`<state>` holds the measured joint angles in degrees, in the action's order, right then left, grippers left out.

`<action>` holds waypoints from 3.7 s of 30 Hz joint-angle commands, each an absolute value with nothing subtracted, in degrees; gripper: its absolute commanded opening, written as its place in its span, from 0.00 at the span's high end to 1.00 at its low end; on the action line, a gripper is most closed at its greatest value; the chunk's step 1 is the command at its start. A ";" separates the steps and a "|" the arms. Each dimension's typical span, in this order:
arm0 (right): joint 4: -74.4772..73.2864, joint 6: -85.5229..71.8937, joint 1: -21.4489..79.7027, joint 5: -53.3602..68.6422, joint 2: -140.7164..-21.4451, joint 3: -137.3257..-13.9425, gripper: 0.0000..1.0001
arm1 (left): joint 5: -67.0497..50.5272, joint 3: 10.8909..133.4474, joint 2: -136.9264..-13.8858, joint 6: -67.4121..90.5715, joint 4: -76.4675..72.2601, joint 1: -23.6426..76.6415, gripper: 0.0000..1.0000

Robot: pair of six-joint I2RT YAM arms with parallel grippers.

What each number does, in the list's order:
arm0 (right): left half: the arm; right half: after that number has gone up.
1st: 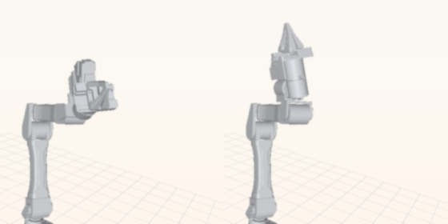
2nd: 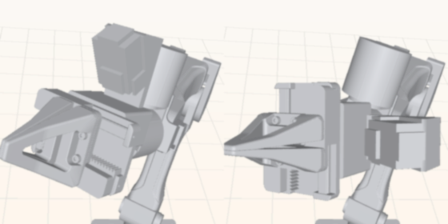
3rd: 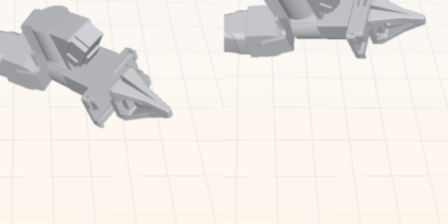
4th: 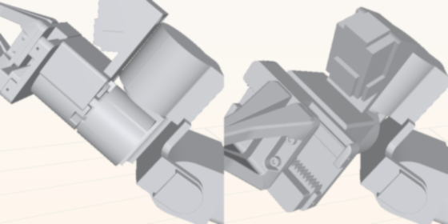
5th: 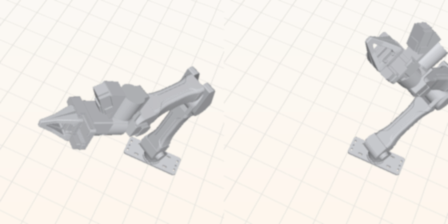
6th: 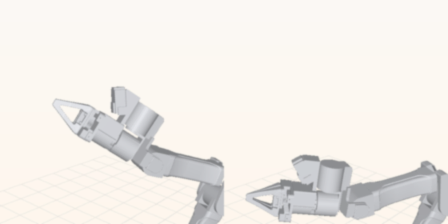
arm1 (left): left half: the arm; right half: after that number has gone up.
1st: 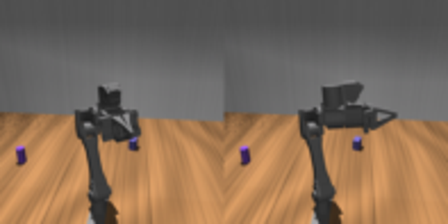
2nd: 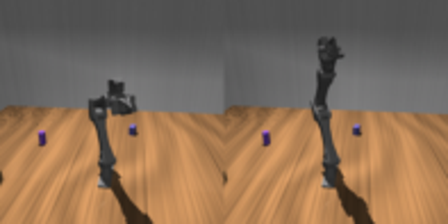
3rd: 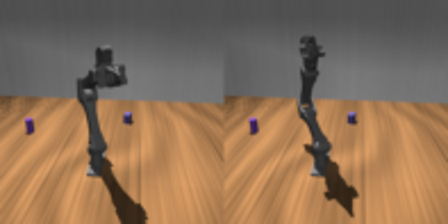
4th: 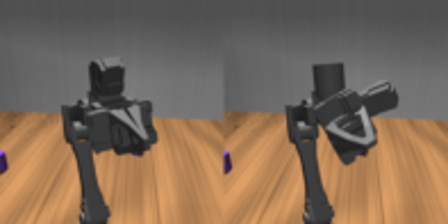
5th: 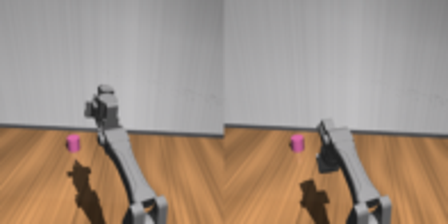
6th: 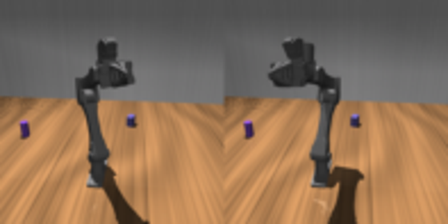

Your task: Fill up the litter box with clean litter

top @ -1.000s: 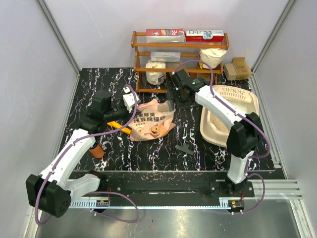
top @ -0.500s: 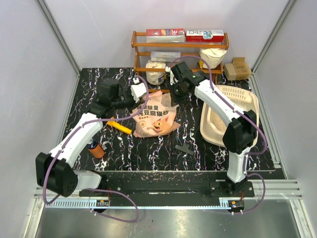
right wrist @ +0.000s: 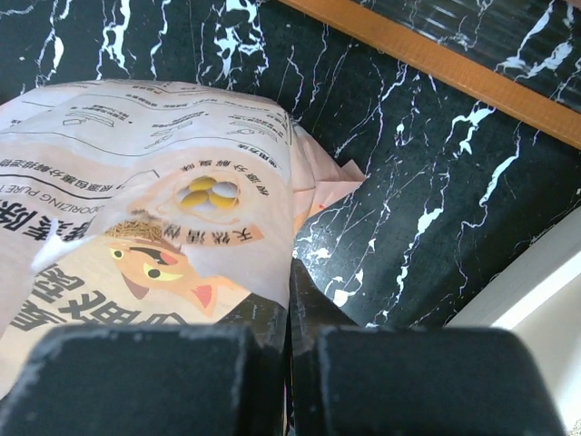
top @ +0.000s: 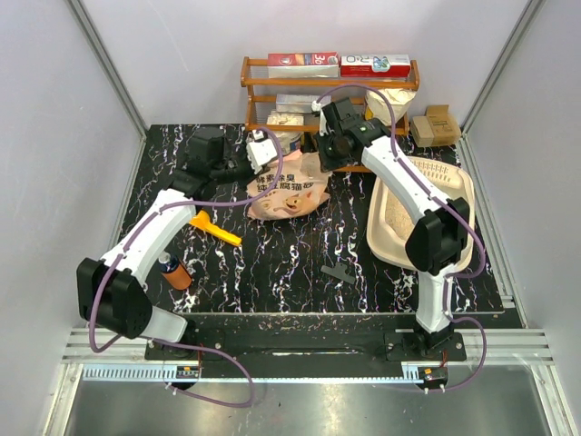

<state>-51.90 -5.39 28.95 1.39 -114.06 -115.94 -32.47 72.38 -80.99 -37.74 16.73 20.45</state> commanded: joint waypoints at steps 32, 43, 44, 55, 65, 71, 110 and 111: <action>-48.95 16.44 28.04 14.48 -89.31 -100.74 0.11 | -18.82 80.06 -81.37 -67.12 62.21 0.80 0.23; -48.96 17.05 27.07 13.97 -83.94 -95.28 0.04 | -12.13 79.98 -92.72 -90.69 51.24 -1.14 0.25; -48.87 17.05 26.90 13.97 -83.50 -95.19 0.04 | -11.61 79.89 -93.16 -91.75 51.15 -1.06 0.25; -48.78 16.61 25.22 14.33 -82.88 -94.31 0.03 | -8.18 71.28 -94.74 -97.64 45.53 1.14 0.35; -48.60 16.17 24.79 14.24 -83.41 -94.66 0.03 | -5.80 64.08 -95.89 -99.22 34.72 1.58 0.44; -48.34 15.91 24.70 13.62 -83.15 -94.13 0.03 | -7.20 63.54 -96.77 -97.74 33.31 1.58 0.61; -49.13 -8.26 18.81 54.84 -92.02 -108.99 0.05 | -26.47 72.06 -71.27 -31.46 23.82 26.10 1.00; -48.87 -8.52 18.81 54.84 -92.02 -108.55 0.05 | -25.50 72.68 -72.06 -31.29 23.82 26.45 1.00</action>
